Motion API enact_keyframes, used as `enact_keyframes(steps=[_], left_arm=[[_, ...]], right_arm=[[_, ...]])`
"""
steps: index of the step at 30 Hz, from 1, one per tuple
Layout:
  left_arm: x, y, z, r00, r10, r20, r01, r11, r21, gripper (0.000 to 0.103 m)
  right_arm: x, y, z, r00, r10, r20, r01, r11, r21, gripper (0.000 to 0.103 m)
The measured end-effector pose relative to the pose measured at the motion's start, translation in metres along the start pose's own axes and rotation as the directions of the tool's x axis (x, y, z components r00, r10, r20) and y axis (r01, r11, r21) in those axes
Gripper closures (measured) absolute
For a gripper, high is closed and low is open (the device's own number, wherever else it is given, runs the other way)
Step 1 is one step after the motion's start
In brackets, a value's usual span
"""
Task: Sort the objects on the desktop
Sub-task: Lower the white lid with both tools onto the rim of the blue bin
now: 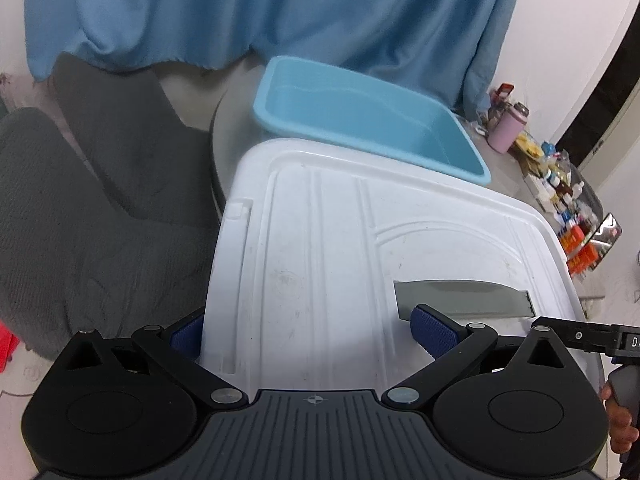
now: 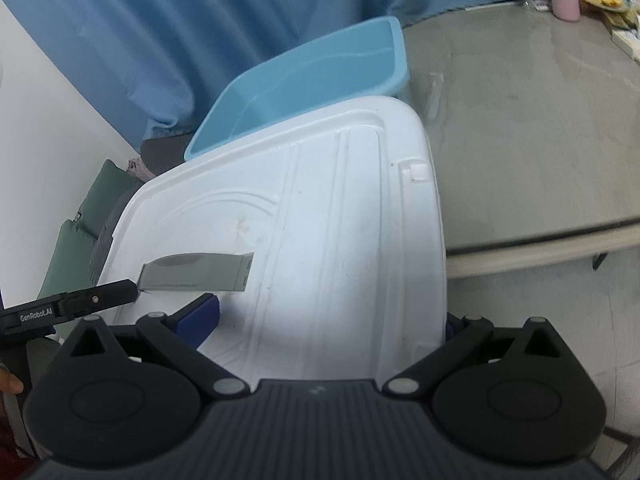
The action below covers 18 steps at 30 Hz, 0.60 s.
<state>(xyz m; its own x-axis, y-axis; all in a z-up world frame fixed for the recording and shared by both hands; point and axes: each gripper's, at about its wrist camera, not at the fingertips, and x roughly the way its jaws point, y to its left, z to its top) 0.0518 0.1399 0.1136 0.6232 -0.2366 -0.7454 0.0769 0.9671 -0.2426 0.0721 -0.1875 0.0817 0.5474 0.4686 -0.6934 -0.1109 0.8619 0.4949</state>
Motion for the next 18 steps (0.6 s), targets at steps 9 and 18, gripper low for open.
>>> enact_keyframes(steps=[9, 18], left_arm=[[0.015, -0.005, 0.040, 1.000, 0.001, 0.006, -0.001, 1.000, -0.018, 0.000], [0.027, 0.002, 0.078, 1.000, 0.010, 0.010, -0.010, 1.000, -0.024, 0.000]], right_arm=[[0.011, 0.002, 0.034, 1.000, 0.001, -0.005, -0.001, 1.000, -0.018, 0.001], [0.024, 0.010, 0.060, 1.000, 0.006, 0.003, -0.006, 1.000, -0.017, 0.001]])
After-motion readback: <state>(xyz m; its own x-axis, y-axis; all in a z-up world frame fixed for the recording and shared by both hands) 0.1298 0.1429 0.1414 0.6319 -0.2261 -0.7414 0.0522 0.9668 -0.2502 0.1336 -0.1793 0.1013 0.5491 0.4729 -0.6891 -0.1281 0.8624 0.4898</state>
